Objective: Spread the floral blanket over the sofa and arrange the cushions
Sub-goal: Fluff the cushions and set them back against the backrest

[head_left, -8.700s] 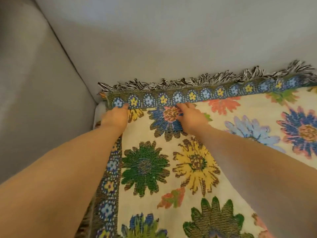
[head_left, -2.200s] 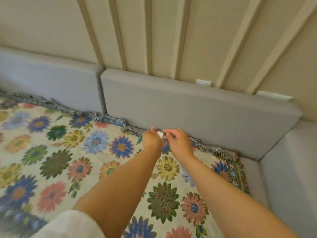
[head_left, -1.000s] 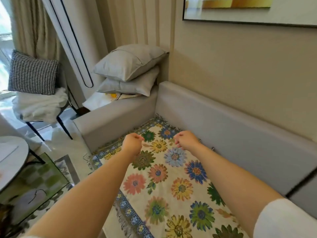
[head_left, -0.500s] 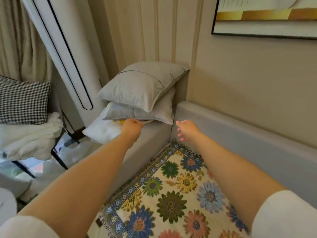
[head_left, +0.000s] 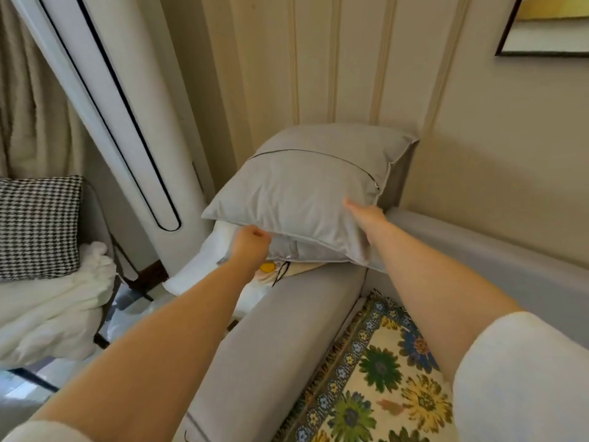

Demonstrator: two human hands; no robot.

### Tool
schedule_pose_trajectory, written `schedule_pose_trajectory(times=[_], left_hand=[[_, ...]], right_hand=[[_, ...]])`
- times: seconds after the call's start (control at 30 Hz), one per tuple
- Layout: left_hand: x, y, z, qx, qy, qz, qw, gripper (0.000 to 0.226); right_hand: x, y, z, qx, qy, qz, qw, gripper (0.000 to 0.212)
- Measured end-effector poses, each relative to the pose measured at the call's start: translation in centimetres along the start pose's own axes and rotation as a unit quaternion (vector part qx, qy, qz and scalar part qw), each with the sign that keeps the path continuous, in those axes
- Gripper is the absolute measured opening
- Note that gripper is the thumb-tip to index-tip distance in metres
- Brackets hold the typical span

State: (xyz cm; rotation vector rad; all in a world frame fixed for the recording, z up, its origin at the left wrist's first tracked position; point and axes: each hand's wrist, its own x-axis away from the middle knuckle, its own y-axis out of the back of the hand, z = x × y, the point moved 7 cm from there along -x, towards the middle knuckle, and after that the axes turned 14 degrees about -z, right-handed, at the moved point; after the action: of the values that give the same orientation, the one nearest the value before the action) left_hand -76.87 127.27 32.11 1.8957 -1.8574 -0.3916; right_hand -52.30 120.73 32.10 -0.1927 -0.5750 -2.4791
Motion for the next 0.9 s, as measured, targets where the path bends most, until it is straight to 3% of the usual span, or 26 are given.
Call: schedule_pose_trajectory(times=[0.1, 0.17, 0.3, 0.37, 0.43, 0.63, 0.77, 0.9], left_hand=[[-5.5, 1.3, 0.6, -0.009, -0.001, -0.012, 1.0, 0.027], [-7.7, 1.6, 0.5, -0.016, -0.012, -0.012, 1.0, 0.025], [-9.6, 0.4, 0.2, -0.047, -0.043, 0.02, 0.998, 0.016], [-9.5, 0.0, -1.2, -0.051, -0.07, 0.022, 0.996, 0.023], [-8.9, 0.0, -3.7, -0.046, -0.096, 0.022, 0.994, 0.023], [-2.2, -0.8, -16.7, -0.003, -0.228, 0.014, 0.973, 0.037], [5.2, -3.5, -23.6, -0.022, -0.34, 0.013, 0.94, 0.056], [14.8, -8.7, -26.6, -0.109, -0.44, 0.019, 0.891, 0.07]], right_hand=[[-4.0, -3.3, -0.6, -0.001, -0.043, -0.023, 0.999, 0.124], [-7.5, -4.8, -2.0, -0.011, -0.051, -0.05, 0.997, 0.132], [-5.4, -5.3, 1.2, -0.053, 0.008, -0.133, 0.99, 0.085], [-4.6, -4.7, 3.9, -0.019, 0.07, -0.171, 0.983, 0.061], [-2.8, -3.0, 7.2, 0.037, 0.141, -0.198, 0.969, 0.051], [3.1, 10.9, 14.7, 0.181, 0.358, -0.241, 0.884, 0.034], [5.4, 21.9, 14.4, 0.289, 0.396, -0.241, 0.838, 0.025], [7.3, 33.3, 10.3, 0.331, 0.381, -0.261, 0.823, 0.029]])
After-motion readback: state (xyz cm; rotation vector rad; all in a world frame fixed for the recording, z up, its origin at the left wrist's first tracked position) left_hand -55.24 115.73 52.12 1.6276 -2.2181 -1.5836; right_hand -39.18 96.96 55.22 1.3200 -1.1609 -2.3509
